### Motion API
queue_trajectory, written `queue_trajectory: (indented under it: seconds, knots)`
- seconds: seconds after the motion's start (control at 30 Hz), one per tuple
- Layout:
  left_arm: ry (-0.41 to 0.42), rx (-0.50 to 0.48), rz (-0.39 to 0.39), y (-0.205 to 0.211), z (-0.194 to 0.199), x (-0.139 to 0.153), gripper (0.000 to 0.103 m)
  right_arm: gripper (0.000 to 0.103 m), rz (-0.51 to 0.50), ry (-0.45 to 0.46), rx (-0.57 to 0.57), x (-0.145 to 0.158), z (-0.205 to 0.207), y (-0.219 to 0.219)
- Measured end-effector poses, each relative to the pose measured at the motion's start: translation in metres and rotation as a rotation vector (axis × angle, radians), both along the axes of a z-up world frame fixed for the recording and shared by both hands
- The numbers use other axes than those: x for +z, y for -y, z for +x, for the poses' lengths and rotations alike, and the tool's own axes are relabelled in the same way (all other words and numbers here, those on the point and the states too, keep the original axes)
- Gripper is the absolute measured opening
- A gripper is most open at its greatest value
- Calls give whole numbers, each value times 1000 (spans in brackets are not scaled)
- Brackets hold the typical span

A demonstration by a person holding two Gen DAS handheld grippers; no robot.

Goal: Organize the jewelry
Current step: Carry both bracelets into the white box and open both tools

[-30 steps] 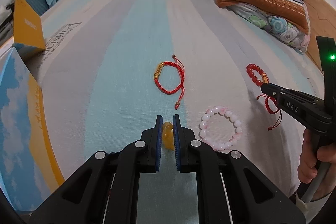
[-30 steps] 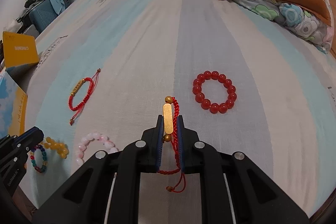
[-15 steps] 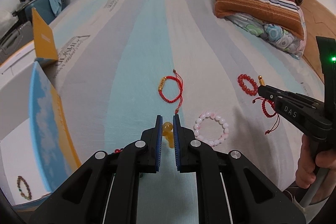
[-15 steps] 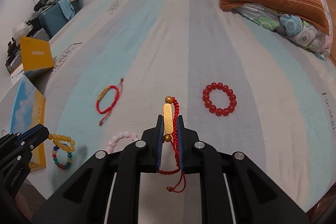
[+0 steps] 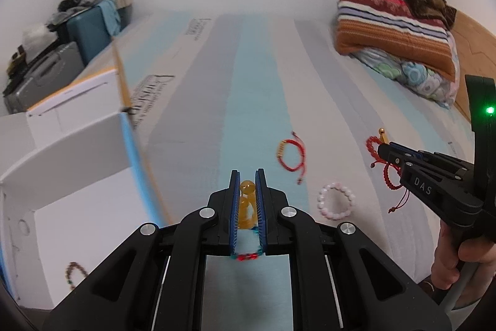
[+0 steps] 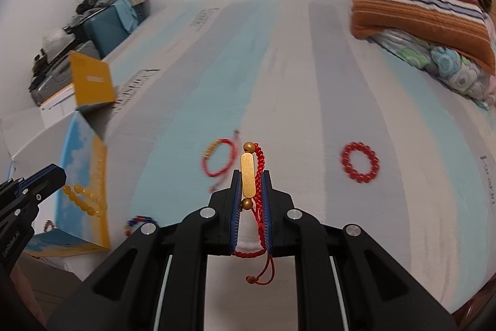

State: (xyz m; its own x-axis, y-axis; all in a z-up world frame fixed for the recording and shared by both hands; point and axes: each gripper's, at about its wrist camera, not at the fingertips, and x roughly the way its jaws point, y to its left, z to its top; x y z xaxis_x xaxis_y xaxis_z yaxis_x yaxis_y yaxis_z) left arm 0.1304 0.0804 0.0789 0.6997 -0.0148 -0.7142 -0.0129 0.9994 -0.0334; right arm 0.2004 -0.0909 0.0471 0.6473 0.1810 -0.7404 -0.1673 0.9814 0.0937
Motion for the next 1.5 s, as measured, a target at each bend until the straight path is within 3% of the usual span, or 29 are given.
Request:
queue_trajectory:
  seconds: [0.4, 1.0, 1.23, 1.5]
  knots:
    - [42, 115, -3, -83, -39, 26, 10, 12, 23, 39, 133, 27, -17, -94]
    - [24, 293, 0, -200, -92, 20, 10, 12, 37, 78, 368, 43, -54, -248]
    - [-16, 346, -14, -235, -102, 0, 10, 12, 17, 29, 428, 20, -63, -298]
    - [-80, 380, -26, -258, -100, -33, 10, 12, -27, -68, 443, -22, -56, -326]
